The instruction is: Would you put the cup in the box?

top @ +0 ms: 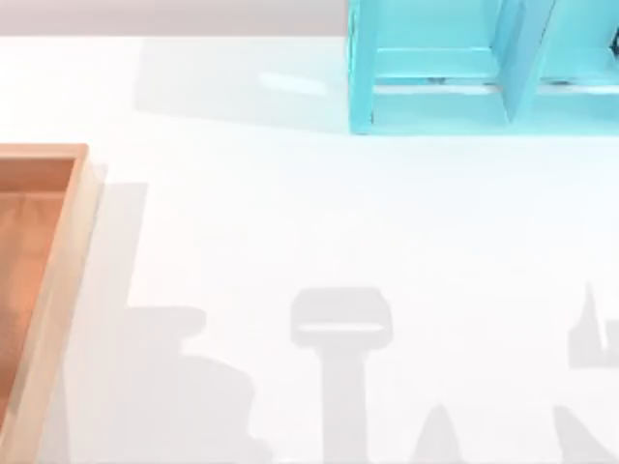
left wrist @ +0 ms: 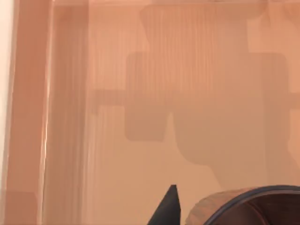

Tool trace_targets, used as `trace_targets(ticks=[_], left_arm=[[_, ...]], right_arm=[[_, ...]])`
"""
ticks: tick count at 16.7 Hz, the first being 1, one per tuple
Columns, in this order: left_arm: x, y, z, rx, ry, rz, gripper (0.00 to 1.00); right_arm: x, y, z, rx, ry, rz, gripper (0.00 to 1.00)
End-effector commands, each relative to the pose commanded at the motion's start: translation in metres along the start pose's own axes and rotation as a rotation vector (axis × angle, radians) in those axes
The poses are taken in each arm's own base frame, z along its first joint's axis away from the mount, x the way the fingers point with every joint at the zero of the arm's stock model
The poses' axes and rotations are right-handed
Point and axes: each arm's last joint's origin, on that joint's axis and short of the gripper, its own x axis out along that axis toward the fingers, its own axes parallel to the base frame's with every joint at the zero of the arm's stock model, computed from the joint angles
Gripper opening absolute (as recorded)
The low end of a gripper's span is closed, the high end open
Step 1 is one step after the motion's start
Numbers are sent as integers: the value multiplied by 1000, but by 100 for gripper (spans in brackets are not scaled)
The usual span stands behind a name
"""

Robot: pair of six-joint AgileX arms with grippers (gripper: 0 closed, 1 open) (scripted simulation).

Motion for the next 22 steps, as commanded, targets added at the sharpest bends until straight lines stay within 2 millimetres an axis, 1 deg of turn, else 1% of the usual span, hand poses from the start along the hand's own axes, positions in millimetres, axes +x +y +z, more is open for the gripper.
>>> trace_targets(ticks=[3, 7, 20, 21, 22], left_arm=[[21, -1, -8, -4, 17, -7, 0], [22, -2, -9, -5, 20, -8, 0], [22, -2, -9, -5, 20, -8, 98], [22, -2, -9, -5, 20, -8, 100], [22, -2, -9, -5, 20, -8, 100]], right_arm=[[0, 0, 0, 0, 0, 0, 100], [0, 0, 0, 0, 0, 0, 100], [0, 0, 0, 0, 0, 0, 100], [0, 0, 0, 0, 0, 0, 100], [0, 0, 0, 0, 0, 0, 100]])
